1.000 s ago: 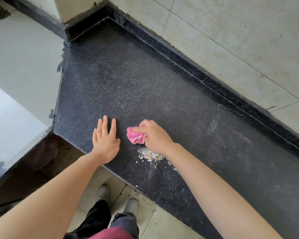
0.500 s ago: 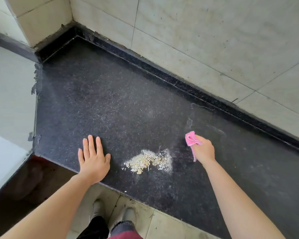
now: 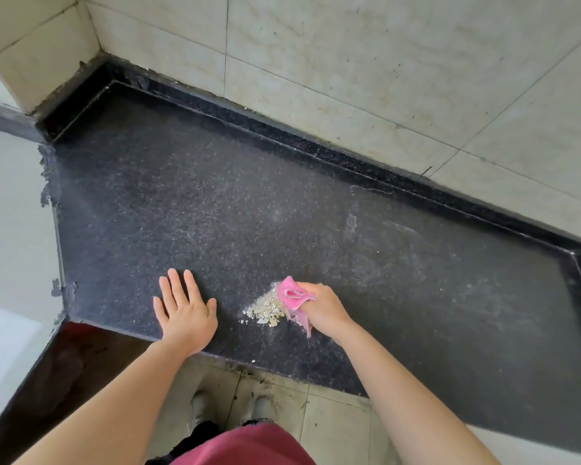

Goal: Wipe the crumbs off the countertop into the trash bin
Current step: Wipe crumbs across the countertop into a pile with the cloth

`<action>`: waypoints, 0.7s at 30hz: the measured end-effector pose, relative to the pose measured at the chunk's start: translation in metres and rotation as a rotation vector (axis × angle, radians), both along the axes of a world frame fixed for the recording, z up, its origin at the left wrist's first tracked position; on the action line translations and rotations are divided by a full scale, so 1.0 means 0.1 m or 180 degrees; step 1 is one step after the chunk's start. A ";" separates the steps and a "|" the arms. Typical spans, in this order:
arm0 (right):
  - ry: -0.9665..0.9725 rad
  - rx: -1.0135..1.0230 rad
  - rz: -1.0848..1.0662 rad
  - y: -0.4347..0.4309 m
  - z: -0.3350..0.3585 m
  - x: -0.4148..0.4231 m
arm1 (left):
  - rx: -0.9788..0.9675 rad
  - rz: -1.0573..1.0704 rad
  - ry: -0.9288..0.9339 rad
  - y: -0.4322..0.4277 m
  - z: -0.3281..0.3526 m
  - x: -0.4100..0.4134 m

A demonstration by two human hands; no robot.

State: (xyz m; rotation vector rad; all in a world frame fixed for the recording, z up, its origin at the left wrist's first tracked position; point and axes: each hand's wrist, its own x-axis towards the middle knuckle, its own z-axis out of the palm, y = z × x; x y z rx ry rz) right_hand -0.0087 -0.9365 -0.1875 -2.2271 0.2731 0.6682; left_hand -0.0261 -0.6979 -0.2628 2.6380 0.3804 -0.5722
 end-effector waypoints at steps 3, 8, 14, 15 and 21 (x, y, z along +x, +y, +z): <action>-0.0119 -0.0103 -0.0502 -0.19 0.09 0.00 | 0.0020 -0.0019 -0.0022 0.01 -0.03 0.00; 0.0033 -0.1065 -0.1507 -0.52 0.02 -0.16 | 0.0036 -0.0020 -0.0030 0.01 -0.04 0.01; -0.0314 -0.1168 -0.1347 0.16 -0.13 -0.45 | 0.0067 0.0054 -0.0058 -0.03 -0.02 0.01; -0.0278 -0.1030 -0.1275 0.27 -0.12 -0.48 | 0.0049 0.0066 -0.0064 -0.03 -0.01 0.01; -0.0069 0.0271 -0.1759 0.26 0.08 -0.41 | -0.0148 -0.0040 -0.0156 0.05 0.03 -0.02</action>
